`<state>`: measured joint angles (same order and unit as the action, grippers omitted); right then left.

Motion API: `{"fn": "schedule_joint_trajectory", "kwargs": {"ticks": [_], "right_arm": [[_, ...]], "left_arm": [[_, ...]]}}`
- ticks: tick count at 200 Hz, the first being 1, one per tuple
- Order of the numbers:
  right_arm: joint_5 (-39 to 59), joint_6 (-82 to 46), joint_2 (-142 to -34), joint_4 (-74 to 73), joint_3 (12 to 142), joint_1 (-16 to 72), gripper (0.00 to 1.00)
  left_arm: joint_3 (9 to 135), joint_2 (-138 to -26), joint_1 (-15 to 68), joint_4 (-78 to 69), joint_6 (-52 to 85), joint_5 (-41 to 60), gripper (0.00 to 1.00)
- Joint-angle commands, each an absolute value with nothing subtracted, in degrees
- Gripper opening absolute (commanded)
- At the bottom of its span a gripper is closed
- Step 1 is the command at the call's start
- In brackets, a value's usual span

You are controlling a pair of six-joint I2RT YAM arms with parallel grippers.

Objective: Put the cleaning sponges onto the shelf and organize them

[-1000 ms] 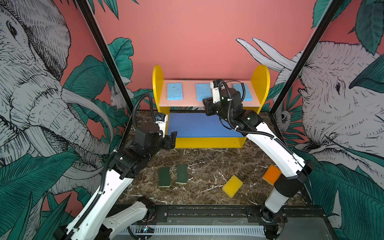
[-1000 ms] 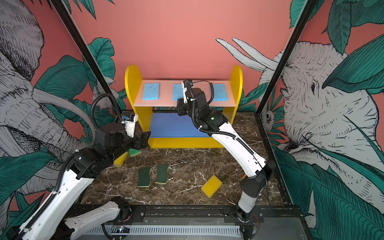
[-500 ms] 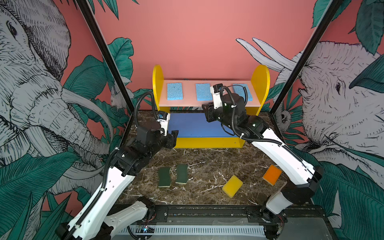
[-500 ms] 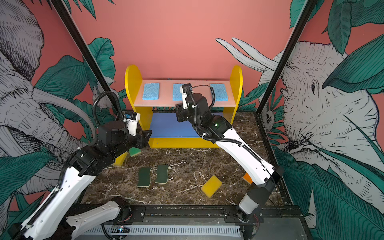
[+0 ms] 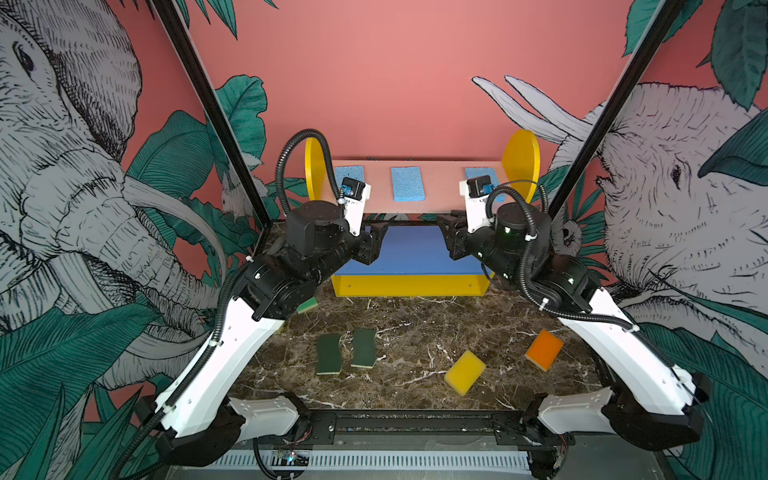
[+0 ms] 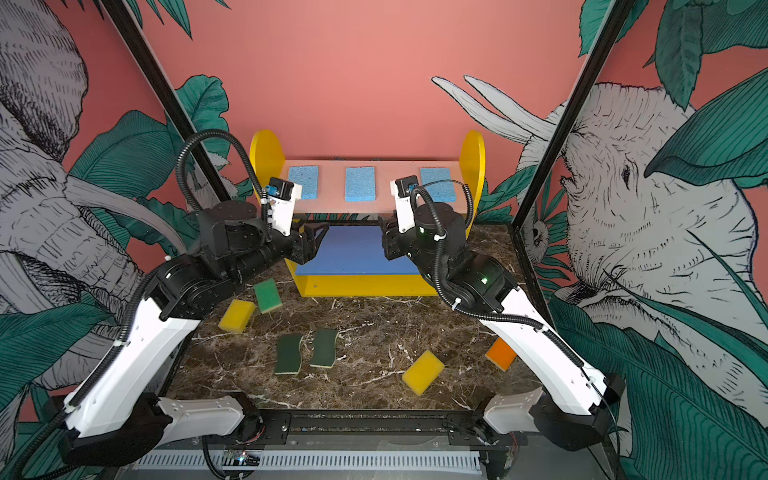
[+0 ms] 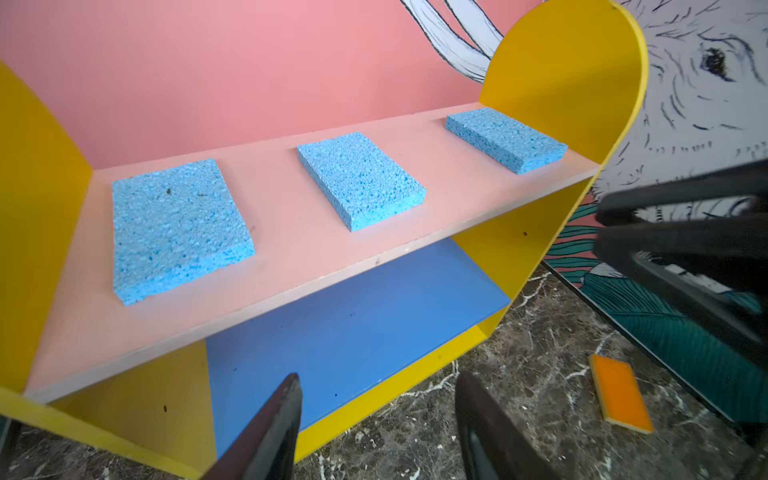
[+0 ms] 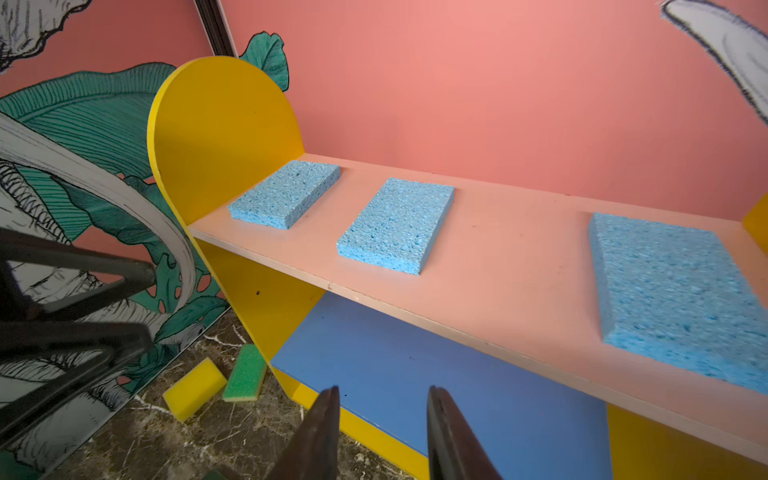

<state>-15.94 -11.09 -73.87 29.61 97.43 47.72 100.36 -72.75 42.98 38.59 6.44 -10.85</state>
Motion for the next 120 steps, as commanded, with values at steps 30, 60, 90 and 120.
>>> {"fn": "schedule_joint_trajectory", "kwargs": {"ticks": [30,60,90,120], "right_arm": [[-17.4,-6.9,-67.8,29.7,92.9,46.2,0.37],[-17.1,-5.7,-65.2,30.0,90.9,45.3,0.38],[-16.9,-4.8,-62.0,30.0,88.8,43.8,0.37],[-17.1,-4.1,-59.6,30.1,87.4,43.1,0.35]], "left_arm": [[110.1,-81.9,43.1,31.2,4.3,-10.4,0.56],[118.2,-88.8,43.1,31.9,6.5,-11.6,0.53],[126.3,-94.9,43.1,35.5,9.8,-16.2,0.53],[131.0,-99.4,43.0,38.6,13.3,-22.7,0.53]]}}
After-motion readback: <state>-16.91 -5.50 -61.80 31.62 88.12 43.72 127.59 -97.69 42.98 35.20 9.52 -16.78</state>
